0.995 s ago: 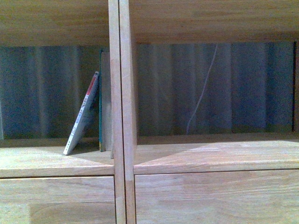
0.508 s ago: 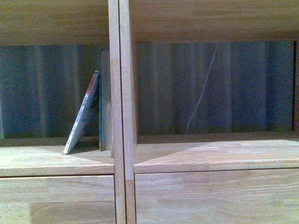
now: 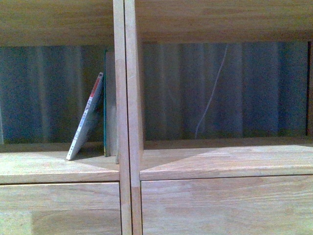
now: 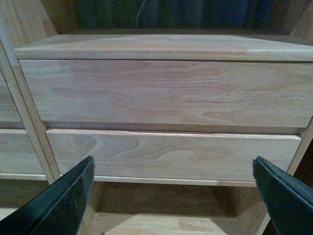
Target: Organize books on shelf
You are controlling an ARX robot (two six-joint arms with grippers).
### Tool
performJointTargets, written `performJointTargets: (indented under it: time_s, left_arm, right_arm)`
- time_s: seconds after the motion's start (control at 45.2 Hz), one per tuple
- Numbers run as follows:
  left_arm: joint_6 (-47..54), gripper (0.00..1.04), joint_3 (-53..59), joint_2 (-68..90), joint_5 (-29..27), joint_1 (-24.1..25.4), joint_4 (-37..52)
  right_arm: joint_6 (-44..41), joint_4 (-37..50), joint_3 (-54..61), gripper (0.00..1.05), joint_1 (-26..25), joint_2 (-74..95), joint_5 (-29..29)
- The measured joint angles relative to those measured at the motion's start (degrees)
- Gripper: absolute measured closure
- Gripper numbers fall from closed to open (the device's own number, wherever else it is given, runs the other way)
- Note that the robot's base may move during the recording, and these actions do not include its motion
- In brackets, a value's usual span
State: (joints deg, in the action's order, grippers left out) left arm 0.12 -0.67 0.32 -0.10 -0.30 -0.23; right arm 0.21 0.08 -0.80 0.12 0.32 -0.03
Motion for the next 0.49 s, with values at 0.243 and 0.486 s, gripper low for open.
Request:
performJointTargets:
  time_s: [0.243,0.486]
  left_arm:
    - [0.0,0.07,0.0,0.0,0.0,0.0,0.0]
    - [0.0,0.07,0.0,0.0,0.0,0.0,0.0]
  right_arm:
    - [0.0,0.0,0.0,0.07,0.0,0.0,0.0]
    - [0.0,0.0,0.0,0.07,0.0,0.0,0.0]
